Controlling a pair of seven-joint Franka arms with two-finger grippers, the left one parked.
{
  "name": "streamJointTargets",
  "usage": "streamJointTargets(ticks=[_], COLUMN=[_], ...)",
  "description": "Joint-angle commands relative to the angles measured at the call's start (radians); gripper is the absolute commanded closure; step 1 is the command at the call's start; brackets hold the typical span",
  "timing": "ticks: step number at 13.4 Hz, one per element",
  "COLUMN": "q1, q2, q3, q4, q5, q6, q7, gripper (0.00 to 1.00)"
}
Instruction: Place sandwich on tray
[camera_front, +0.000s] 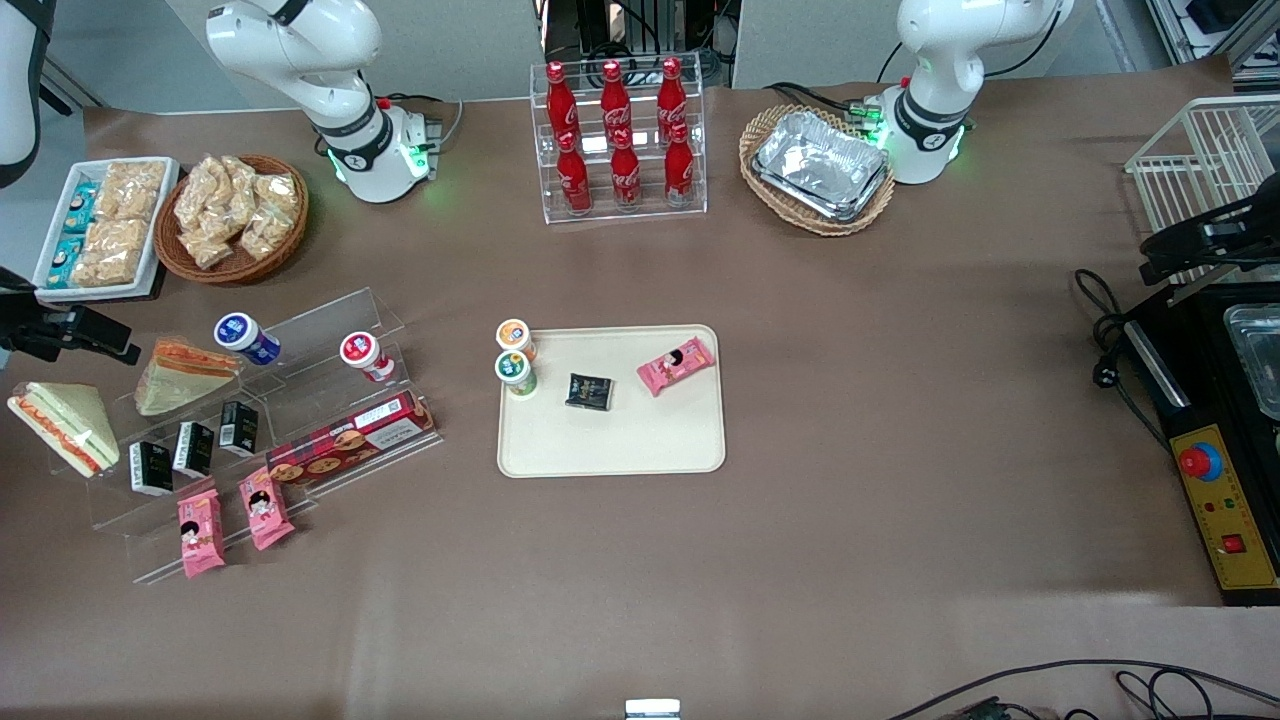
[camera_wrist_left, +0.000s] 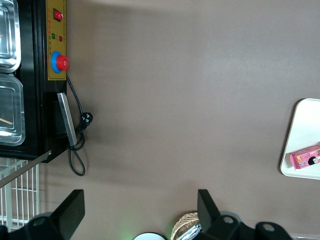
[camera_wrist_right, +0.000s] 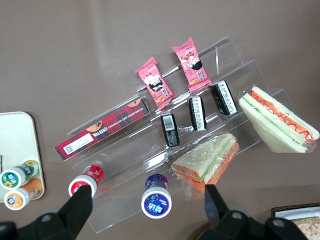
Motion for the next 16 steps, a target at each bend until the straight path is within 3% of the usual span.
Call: streamJointTargets(ticks=[1,14,16], q1=[0.0,-0.003,-0.004], q2=[-0.006,0.002,0.0], q3=[0.0,-0.003,-0.01], q4=[0.005,0.009,0.009], q5=[0.003,-0.013,-0.013], q6=[-0.019,-0.005,-0.004], q7=[-0.017,-0.019,-0.089], gripper=[0.0,0.0,0.0])
